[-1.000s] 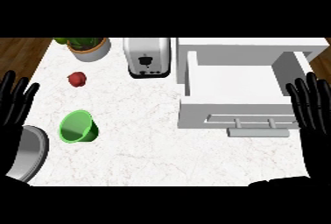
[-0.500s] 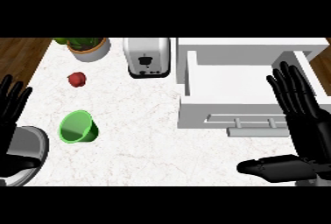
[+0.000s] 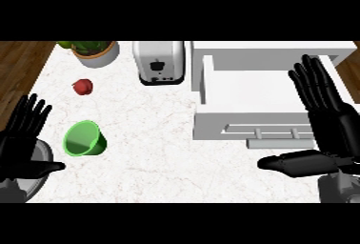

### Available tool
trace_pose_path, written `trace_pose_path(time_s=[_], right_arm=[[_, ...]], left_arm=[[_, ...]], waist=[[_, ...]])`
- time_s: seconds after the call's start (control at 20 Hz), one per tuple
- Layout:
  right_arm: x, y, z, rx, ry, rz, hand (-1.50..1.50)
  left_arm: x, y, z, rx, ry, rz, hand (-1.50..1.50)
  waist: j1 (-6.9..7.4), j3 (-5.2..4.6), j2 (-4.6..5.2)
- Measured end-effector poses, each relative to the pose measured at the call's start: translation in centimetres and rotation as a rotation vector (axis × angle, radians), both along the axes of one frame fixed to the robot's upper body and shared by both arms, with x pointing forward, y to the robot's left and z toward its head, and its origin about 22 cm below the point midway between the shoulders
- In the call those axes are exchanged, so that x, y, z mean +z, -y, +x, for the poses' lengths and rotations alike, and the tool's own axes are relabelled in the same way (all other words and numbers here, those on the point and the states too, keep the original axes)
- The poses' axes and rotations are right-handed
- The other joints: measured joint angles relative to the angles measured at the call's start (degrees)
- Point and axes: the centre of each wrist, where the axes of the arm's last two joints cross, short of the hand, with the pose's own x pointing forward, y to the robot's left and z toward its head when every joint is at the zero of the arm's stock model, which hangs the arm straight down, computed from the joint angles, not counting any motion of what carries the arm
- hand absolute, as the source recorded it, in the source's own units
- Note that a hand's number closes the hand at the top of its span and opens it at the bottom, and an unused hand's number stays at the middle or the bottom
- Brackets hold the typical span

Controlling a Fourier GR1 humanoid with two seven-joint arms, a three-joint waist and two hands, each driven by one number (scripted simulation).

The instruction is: Pick up the cup, place it into the drawer and close the drawer

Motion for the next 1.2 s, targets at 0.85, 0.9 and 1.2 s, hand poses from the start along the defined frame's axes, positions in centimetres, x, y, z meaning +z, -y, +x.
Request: trace_pose_path(time_s=[0.85, 0.9, 1.2], right_arm=[[1.5, 1.2, 1.0, -0.005, 0.019, -0.006, -1.50], [1.7, 1.2, 1.0, -0.005, 0.016, -0.007, -1.50], [2.4, 0.8, 1.3, 0.008, 0.018, -0.006, -1.50]], left_arm=[[-10.3, -1.8, 0.2, 0.063, -0.104, 0.054, -1.50], [-10.7, -1.9, 0.2, 0.065, -0.108, 0.058, -1.50], [-12.3, -2.0, -0.1, 0.100, -0.130, 0.077, -1.50]], waist=[[-0.39, 0.16, -0.04], [-0.50, 0.12, 0.01], [-1.00, 0.03, 0.22]])
